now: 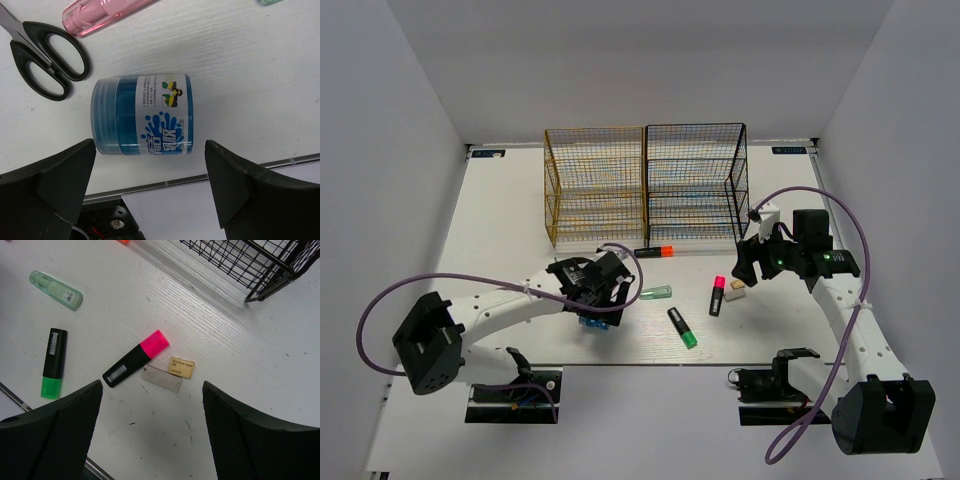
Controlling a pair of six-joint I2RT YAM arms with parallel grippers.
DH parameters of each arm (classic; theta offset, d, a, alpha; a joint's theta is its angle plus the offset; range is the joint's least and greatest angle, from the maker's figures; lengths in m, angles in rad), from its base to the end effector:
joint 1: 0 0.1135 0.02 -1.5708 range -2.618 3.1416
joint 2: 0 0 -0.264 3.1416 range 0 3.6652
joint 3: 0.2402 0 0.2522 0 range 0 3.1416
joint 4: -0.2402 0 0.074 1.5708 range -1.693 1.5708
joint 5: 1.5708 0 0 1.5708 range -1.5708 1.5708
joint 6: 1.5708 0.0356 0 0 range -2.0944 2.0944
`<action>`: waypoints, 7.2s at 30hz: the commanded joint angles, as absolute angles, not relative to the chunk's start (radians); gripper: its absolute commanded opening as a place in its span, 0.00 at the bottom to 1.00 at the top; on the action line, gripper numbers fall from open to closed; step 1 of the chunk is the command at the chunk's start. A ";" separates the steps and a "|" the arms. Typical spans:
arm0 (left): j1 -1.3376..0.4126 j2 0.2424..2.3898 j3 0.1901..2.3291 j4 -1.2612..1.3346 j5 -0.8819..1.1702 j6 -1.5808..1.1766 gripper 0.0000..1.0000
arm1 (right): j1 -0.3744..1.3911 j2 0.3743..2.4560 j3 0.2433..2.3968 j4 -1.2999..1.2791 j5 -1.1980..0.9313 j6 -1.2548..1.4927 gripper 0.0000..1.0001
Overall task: Sort the stationery into containers
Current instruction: Pick up the stationery from the center of the board, then place the stationery in the storage box, then pick up the stationery from the center of the board.
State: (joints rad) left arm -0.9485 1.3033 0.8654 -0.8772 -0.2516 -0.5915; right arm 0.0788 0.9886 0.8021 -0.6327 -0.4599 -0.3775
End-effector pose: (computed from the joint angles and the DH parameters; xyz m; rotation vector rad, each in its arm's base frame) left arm 0.1383 -0.1776 0.2136 0.4499 2.7482 0.0036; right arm 0.1971 0.0314 0.2702 -0.7295 2.1995 0.3987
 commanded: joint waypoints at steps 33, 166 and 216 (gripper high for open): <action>-0.732 1.460 1.645 -0.916 -0.353 -0.437 0.00 | 0.078 1.014 0.824 -0.701 -0.578 -0.434 0.31; -0.549 1.637 1.045 -0.480 0.023 0.405 0.69 | 0.078 0.989 0.713 -1.071 -1.098 -1.270 0.55; -0.491 1.548 1.590 -0.730 0.204 0.778 0.00 | 0.078 0.991 0.753 -1.089 -1.048 -1.243 0.00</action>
